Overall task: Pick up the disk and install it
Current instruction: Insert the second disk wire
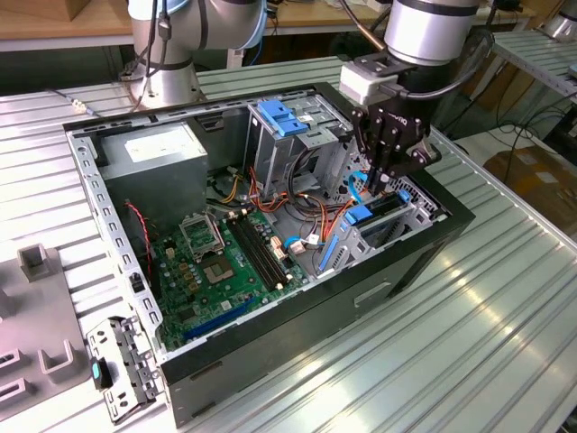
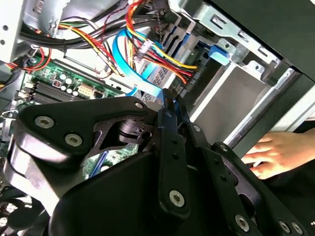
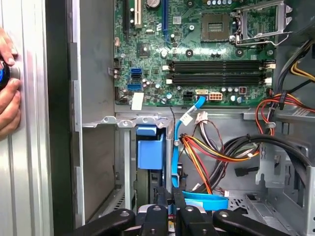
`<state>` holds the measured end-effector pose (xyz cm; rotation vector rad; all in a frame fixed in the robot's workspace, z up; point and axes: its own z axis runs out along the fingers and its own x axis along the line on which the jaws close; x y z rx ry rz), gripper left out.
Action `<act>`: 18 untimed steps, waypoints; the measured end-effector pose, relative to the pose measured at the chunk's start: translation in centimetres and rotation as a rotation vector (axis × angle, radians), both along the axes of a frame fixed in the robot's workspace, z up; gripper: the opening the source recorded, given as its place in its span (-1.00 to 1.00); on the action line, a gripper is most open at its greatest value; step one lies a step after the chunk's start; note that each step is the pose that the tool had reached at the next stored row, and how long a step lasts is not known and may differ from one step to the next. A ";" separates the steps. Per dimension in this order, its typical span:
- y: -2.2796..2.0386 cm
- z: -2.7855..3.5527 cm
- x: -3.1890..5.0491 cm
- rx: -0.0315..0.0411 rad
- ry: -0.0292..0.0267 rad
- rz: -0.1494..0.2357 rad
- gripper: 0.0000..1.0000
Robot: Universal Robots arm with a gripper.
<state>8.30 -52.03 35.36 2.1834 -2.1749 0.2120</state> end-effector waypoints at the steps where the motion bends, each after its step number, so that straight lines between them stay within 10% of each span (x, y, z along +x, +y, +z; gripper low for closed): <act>1: -0.25 -0.02 -0.08 0.0026 -0.0030 0.001 -0.68; 9: -1.34 -0.13 -0.47 0.0185 -0.0281 0.004 -0.68; 10: -1.53 -0.14 -0.47 0.0263 -0.0284 0.004 -0.68; 16: -2.69 -0.22 -0.47 0.1241 -0.0295 0.002 -0.68; 18: -2.95 -0.24 -0.48 0.1294 -0.0301 0.002 -0.68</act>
